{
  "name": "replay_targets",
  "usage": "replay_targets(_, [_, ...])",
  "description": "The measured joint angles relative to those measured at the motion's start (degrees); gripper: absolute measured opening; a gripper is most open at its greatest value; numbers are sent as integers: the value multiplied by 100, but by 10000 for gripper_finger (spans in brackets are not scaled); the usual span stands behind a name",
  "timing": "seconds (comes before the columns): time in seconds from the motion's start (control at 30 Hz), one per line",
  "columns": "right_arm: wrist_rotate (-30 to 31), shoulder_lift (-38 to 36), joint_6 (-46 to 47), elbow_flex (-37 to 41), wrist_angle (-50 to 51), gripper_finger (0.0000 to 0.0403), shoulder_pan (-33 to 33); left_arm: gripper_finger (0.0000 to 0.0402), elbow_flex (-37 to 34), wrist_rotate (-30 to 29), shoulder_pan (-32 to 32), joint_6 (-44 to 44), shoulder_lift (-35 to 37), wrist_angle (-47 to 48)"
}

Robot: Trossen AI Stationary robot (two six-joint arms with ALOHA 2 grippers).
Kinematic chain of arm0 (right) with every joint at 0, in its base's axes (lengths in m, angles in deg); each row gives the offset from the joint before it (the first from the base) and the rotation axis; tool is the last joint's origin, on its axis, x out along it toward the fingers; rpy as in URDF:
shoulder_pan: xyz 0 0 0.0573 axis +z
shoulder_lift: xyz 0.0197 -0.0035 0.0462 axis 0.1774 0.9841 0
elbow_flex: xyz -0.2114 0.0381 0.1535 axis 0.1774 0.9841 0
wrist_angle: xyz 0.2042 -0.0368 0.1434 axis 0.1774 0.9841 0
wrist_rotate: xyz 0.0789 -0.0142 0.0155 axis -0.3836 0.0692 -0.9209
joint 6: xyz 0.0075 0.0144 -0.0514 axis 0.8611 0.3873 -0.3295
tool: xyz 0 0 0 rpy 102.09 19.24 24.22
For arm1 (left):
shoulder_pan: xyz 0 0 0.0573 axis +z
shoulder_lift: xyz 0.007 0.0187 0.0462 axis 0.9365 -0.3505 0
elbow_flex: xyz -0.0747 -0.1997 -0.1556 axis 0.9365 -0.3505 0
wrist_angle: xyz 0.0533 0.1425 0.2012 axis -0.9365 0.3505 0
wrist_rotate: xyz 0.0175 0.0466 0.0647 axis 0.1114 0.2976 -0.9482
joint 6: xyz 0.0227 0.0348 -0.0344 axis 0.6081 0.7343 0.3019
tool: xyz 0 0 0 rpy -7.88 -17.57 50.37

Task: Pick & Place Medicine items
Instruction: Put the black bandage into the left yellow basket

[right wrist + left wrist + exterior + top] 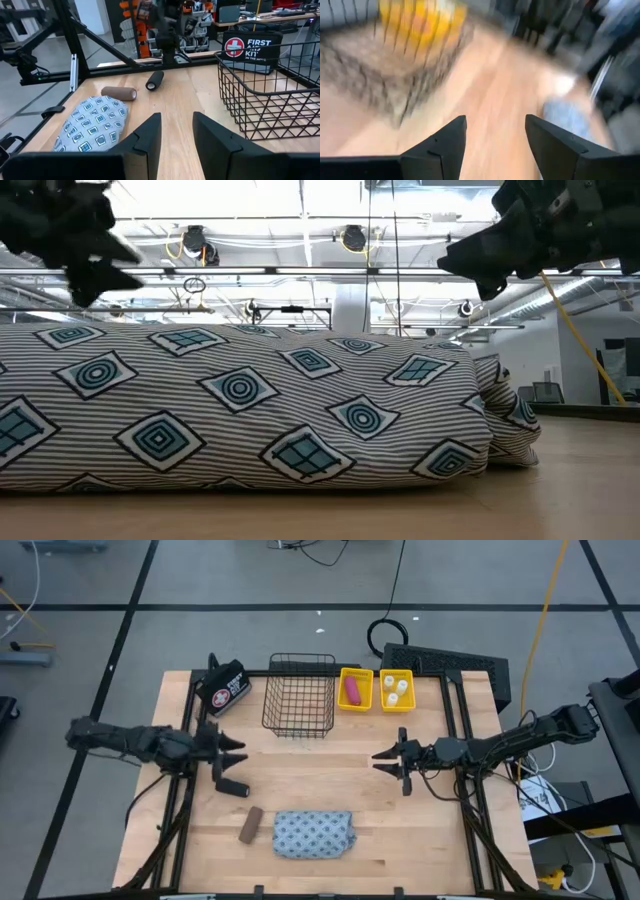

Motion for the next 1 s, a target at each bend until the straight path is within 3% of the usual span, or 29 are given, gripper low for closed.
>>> replay_targets(0.13, [1, 0, -19, 0, 0, 100, 0, 214, 985, 471, -374, -378, -1382, 1569])
replay_targets(0.23, [2, 2, -43, 0, 14, 100, -8, 214, 1347, 957, -636, -674, -2379, 2288])
replay_targets(0.33, [1, 2, -65, 0, 18, 100, -61, 214, 1354, 1316, -860, -1068, -3164, 2568])
replay_targets(0.5, [-11, 31, -61, 0, 24, 100, -200, 214, 1147, 1261, -1047, -1398, -4230, 2696])
replay_targets(0.7, [-45, 31, 116, 0, 193, 100, -227, 214, 1089, 1797, -1232, -1542, -4943, 2610])
replay_targets(1.0, [-45, 31, 125, 0, 216, 100, -227, 214, 1063, 1871, -1622, -1630, -4894, 2647])
